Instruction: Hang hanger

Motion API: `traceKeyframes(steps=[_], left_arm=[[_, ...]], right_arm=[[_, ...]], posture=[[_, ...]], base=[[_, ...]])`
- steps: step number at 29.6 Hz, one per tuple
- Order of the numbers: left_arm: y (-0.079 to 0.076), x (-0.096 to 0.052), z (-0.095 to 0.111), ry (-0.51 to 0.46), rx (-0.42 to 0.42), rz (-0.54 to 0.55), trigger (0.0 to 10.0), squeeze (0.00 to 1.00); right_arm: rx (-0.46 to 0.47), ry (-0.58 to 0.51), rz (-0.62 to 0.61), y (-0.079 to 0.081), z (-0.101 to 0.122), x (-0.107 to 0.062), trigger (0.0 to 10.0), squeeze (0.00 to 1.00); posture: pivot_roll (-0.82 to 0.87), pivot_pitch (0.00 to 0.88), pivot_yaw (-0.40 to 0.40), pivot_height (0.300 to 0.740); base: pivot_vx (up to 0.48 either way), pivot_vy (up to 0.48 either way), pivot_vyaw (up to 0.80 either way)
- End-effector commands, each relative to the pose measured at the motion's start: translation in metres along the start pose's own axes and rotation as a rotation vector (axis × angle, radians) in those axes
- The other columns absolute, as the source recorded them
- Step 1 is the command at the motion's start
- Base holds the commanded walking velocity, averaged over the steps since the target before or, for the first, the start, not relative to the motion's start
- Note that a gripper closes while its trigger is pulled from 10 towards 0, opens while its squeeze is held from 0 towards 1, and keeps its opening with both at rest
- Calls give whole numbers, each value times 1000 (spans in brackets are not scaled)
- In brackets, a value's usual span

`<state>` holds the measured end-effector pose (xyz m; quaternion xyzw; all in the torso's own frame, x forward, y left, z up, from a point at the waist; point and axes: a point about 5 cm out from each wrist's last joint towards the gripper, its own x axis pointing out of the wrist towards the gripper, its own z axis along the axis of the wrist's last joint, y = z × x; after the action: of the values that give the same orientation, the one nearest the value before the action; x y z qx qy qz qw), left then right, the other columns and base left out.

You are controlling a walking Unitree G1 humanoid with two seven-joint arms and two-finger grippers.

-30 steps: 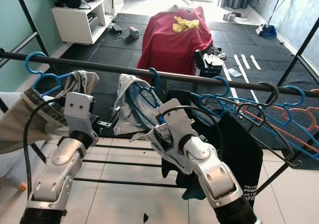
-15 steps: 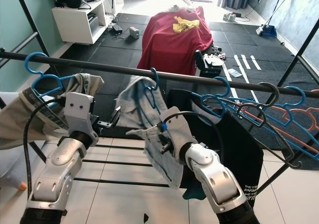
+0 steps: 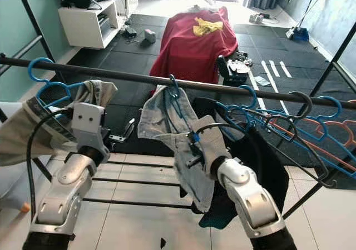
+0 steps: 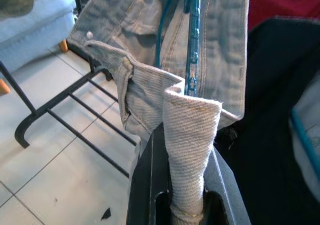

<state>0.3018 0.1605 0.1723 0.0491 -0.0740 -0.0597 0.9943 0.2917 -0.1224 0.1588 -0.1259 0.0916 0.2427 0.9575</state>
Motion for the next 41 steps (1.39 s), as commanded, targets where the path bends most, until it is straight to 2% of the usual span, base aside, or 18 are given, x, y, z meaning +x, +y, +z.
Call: traceKeyframes(steps=[1, 2, 14, 19, 24, 32, 41], left_arm=[[-3, 0, -2, 19, -4, -3, 10000, 0], [-3, 1, -3, 25, -1, 2, 10000, 0], [-1, 0, -6, 37, 13, 6, 10000, 0], [3, -1, -4, 38, 19, 6, 10000, 0], [8, -2, -5, 39, 22, 9, 10000, 0], [10, -2, -6, 47, 29, 1, 10000, 0], [3, -2, -8, 56, 26, -29, 10000, 0]], right_arm=[[-7, -111, -17, -6, 17, -6, 0, 0], [-4, -163, -4, -5, 25, -8, 0, 0], [-2, -211, 32, -2, 26, -13, 0, 0], [34, -301, 108, 2, 37, -24, 0, 0], [41, -319, 151, 2, 36, -37, 0, 0], [54, -341, 134, -1, 36, -44, 0, 0], [56, -385, 138, -2, 43, -51, 0, 0]], posture=[[-61, 90, -76, 740], [-64, 90, -74, 740], [-47, 87, -65, 740], [-40, 89, -61, 740], [-50, 90, -65, 740], [-59, 91, -61, 740], [-68, 90, -62, 740]], base=[[0, 0, 0], [0, 0, 0], [0, 0, 0], [0, 0, 0], [0, 0, 0], [0, 0, 0], [-247, 0, 0]])
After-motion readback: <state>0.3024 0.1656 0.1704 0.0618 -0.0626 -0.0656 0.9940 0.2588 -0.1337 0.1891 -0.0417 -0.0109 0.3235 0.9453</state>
